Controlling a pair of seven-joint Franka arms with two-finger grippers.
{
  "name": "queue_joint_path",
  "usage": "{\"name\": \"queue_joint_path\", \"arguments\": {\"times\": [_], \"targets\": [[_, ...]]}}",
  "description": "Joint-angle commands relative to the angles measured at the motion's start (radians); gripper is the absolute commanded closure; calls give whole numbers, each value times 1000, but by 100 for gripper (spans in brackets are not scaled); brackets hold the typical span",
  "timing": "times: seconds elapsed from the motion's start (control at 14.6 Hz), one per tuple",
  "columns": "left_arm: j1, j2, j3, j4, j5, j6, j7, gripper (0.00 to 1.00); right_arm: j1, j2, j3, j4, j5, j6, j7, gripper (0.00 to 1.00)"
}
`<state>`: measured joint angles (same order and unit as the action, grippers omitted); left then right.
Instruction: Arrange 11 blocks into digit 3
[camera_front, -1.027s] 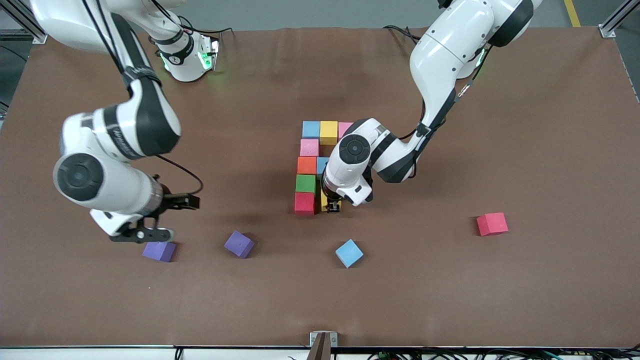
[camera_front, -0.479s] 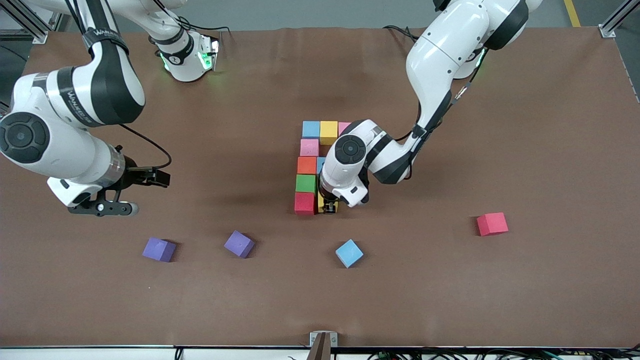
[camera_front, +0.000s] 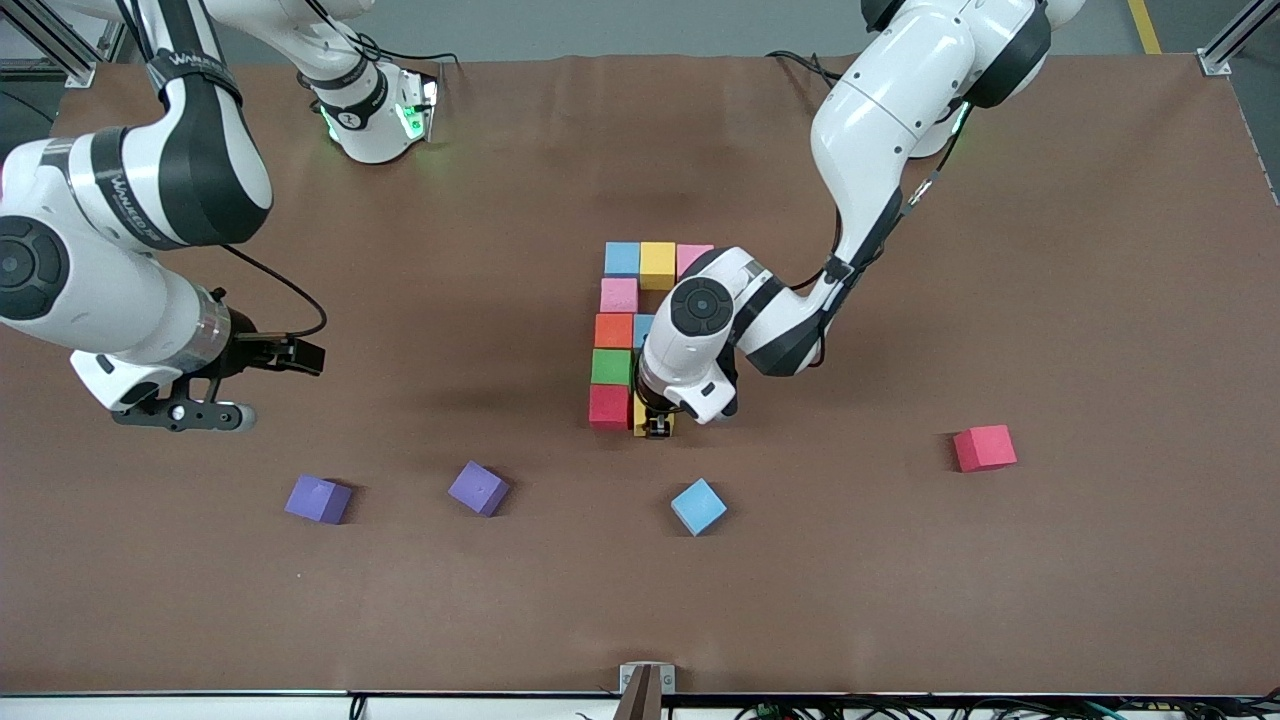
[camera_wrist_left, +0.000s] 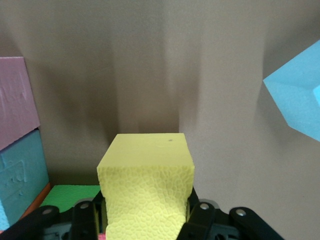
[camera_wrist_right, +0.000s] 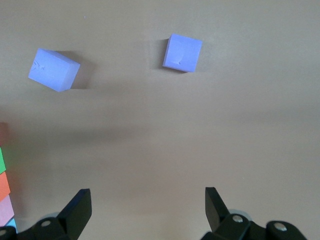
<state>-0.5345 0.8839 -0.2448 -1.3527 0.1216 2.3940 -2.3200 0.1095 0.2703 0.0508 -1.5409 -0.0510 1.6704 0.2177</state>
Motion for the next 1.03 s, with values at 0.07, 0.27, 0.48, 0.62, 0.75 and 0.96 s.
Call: {"name": "queue_joint_path", "arguments": {"times": [0.07,0.27,0.48,0.62,0.75,0.96], "targets": [[-15,41,10,64,15,1,5,82,-45,-42,15,-30,-20,-26,-38,0],[-22,44,12,61,15,-13,5,82,-51,-43,14,-28,-20,-28,-46,0],[-24,44,10,60,13,-32,4,82,-57,-49,15,-28,-20,-28,-46,0],[-24,44,10,61,13,-45,4,82,-57,-54,15,-13,-30,-29,-47,0],[-24,44,10,61,12,-47,4,82,-59,-49,14,14,-35,-28,-61,0],[-27,44,7,61,10,-47,4,82,-73,-42,15,83,-23,-84,-58,0]]}}
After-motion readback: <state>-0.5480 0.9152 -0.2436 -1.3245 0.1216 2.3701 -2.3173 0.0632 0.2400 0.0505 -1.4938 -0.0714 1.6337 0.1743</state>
